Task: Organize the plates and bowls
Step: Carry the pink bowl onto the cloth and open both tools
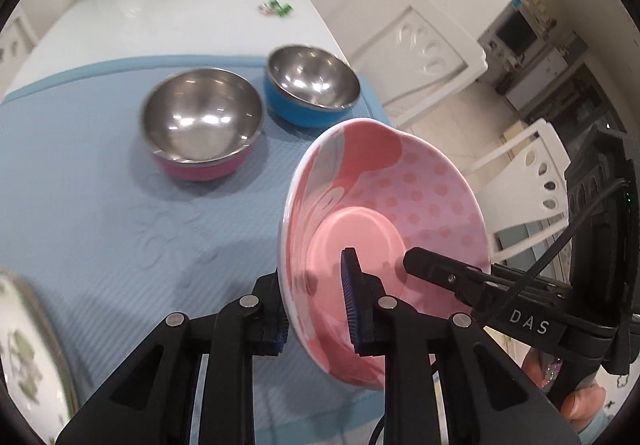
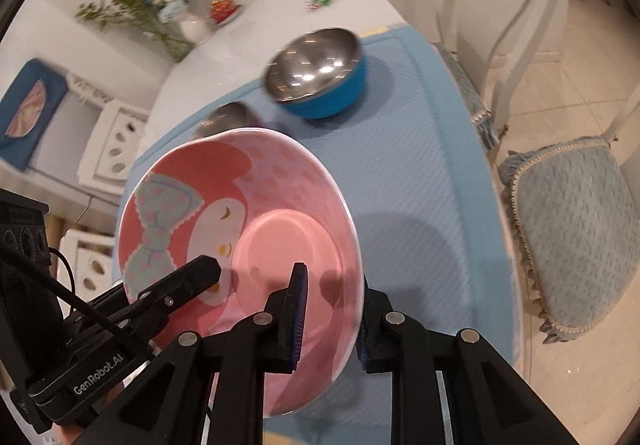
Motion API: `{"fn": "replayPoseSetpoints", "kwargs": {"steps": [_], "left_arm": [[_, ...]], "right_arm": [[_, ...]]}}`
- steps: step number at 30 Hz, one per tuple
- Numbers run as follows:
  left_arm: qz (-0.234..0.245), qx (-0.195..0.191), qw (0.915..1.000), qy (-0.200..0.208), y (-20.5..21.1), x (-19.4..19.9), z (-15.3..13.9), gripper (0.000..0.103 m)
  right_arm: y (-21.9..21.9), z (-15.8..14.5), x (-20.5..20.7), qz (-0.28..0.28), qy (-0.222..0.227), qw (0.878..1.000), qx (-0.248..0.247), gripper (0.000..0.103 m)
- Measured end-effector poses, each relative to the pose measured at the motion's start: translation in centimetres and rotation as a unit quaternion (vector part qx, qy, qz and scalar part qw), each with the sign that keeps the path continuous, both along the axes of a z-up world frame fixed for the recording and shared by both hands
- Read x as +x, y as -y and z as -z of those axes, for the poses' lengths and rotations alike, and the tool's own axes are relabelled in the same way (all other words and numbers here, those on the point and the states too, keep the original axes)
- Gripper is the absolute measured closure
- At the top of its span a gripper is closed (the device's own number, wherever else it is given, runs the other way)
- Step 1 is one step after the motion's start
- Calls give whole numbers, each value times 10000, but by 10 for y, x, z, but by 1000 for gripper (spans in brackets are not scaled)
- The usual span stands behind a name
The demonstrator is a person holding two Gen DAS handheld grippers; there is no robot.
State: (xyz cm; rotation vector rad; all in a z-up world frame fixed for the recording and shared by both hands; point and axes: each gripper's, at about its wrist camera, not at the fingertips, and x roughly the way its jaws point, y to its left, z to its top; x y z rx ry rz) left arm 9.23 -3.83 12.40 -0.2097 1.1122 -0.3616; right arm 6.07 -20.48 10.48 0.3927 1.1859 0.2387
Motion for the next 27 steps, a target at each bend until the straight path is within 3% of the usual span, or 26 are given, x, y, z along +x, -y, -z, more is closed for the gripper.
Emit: {"fn": "replayPoseSetpoints", "kwargs": {"steps": [8,12,27], "left_arm": [[-361,-211,9988,266,-30,-54,-27,84],[-437,-226,9984,287,-30,-67,-25,84],[-783,-258,9956,-452,-43,-89,39,84]], "right_arm": [[-22,-33,-28,-306,365,9988,108,82],[-32,-35,-37,-471,442,9979,-12,81],[-46,36,-49,-709,-491,9963,21,81]]}}
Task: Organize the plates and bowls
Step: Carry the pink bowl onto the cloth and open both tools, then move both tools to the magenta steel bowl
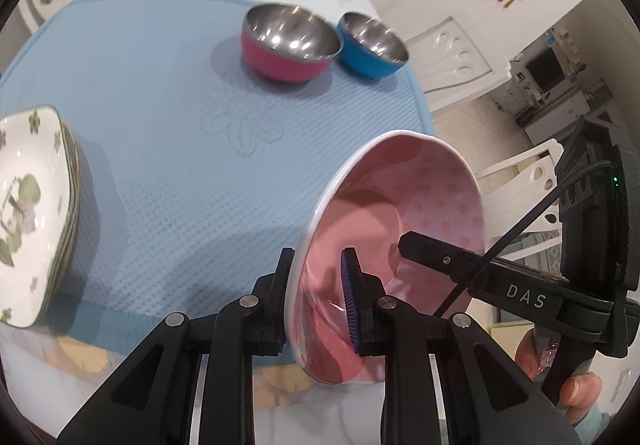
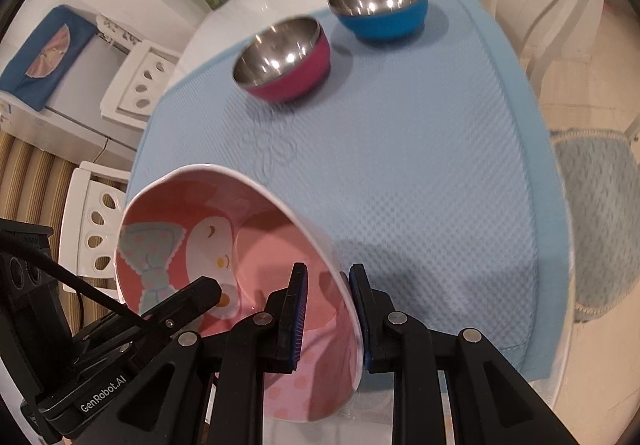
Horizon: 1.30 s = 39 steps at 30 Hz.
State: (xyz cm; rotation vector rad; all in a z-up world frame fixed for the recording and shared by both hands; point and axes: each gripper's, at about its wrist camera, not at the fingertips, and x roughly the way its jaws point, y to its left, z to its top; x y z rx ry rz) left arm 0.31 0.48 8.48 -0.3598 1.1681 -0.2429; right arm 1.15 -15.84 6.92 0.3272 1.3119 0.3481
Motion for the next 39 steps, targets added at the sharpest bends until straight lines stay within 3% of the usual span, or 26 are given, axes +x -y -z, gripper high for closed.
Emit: {"fn": "replayPoseSetpoints", "kwargs": {"steps": [7,19,27,33,34,37,39], "left_arm": [[-89,-54,9995,-287,-7,2,23,84],[-83,38,9993,-362,-19,-7,25,83],[-318,48,9994,144,-40,-7,-18,83],[-259,107,9963,817,-36,0,-68,82],[-229,139,9951,953,-34,1,-78,82],[-192,208,9916,1266,-34,4,-102,81],[-203,217,9891,1444,-35,9,-116,76]], "right_arm": [[0,29,8,113,-520,9985,144,81],[17,25,12,202,-488,9983,256,82],[32,-21,13,350,73,9994,37,82],[25,-75,8,127,988,9946,-287,79],[23,-85,6,87,1178,9925,-312,75],[15,-113,2,-26,1759,9837,-380,38],[12,-125,1,-73,2070,9776,-381,34]]}}
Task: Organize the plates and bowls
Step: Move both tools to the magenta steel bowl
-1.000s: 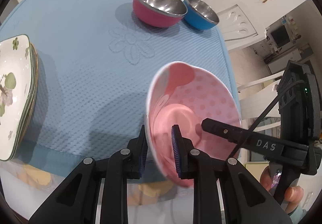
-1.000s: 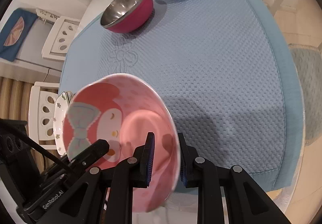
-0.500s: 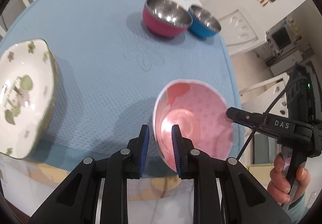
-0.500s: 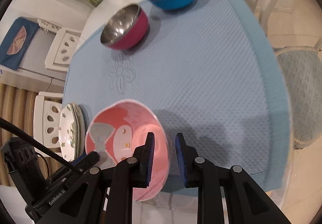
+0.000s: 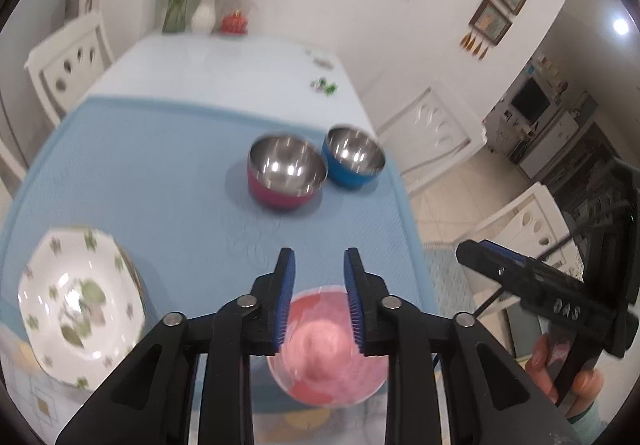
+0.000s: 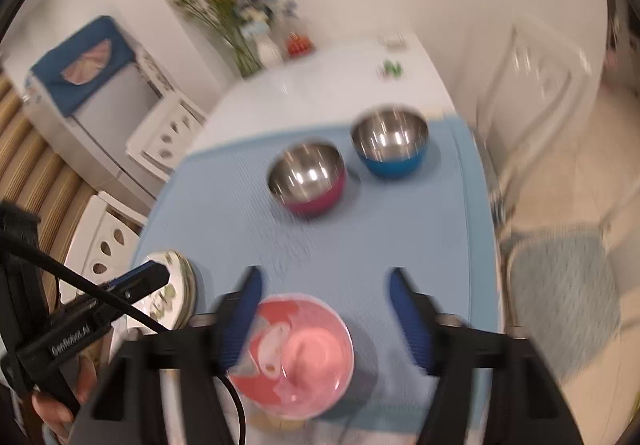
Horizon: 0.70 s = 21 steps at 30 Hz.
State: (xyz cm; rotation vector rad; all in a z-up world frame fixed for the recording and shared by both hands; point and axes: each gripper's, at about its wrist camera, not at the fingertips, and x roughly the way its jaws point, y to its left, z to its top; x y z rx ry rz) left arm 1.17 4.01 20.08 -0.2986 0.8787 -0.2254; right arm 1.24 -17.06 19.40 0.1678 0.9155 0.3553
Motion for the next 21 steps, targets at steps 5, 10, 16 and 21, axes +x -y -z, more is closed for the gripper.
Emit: {"fn": "replayPoseSetpoints", "kwargs": {"steps": [5,10,16,21], "left_arm": [[11,14,9995,309,-6,13,-25,69],[-162,-40,9982,579,-16,28,-34,15],[-185,-91,9989,419,-27,62,-27,15],[-179,-374,9990,152,-37,101,-2,15]], "right_arm": [[-5,-5,12,48,32,10000,74,34],[-4,-1,27,129,-95,9997,182,34],[-5,12,60,171,-407,9980,445,34],[-7,33,91,305,-707,9951,625,34]]}}
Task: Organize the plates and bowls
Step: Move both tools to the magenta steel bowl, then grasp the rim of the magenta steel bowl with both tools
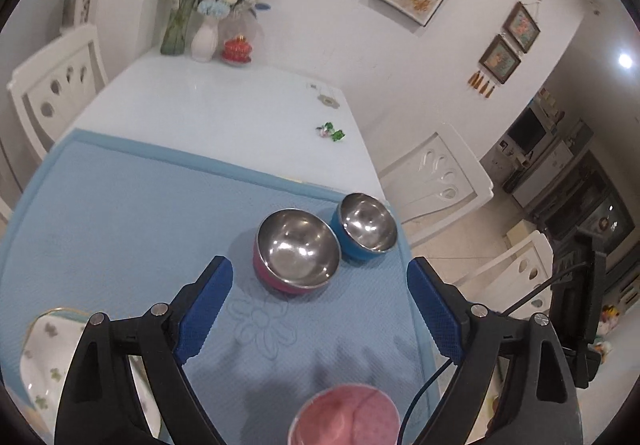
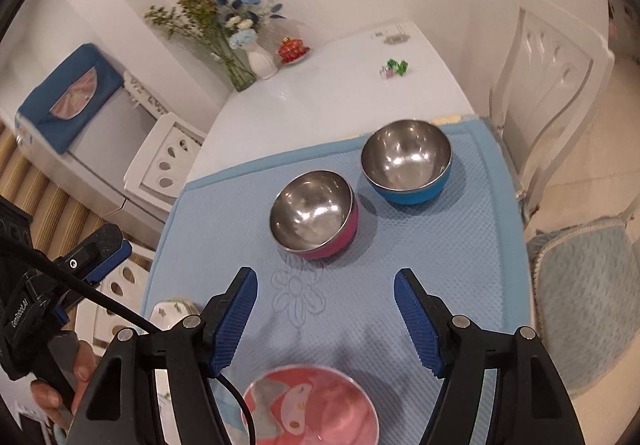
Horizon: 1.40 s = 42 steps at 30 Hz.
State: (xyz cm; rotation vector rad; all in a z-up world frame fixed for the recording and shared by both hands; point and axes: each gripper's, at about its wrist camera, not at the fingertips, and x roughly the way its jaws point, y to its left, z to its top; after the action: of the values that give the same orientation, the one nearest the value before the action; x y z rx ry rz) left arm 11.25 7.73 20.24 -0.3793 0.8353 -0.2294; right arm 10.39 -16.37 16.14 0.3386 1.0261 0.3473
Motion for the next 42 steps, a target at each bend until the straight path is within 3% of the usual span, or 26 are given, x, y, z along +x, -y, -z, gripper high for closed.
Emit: {"fn": "replayPoseSetpoints", "kwargs": {"steps": [9,18,27,29,31,33,36,42], "left_arm": [[104,-244,9951,-950,-4,78,86,16],[312,-266,9845,-1707,6,123,152,32],[416,-219,9813,-1866,10,136,172,52],[435,-182,9805,-1908,10,138,177,60],[521,-129,9798,-1924,12,140,180,79],[544,21,9801,-1908,15,141,182,86],[556,31,9810,-1857,15,138,180,86],[591,52,9836,-1703,14,126,165,86]], "right_arm": [[-5,56,65,202,-629,9977,130,34],[-28,120,109,65,-1223,9924,137,34],[-39,141,122,3,-1346,9909,92,39],[-41,145,124,-22,-1368,9906,64,47],[-44,148,126,-37,-1374,9905,22,55],[-46,149,126,-93,-1352,9908,27,66],[-51,149,126,-136,-1345,9908,22,77],[-53,137,113,-164,-1246,9921,-20,77]]}}
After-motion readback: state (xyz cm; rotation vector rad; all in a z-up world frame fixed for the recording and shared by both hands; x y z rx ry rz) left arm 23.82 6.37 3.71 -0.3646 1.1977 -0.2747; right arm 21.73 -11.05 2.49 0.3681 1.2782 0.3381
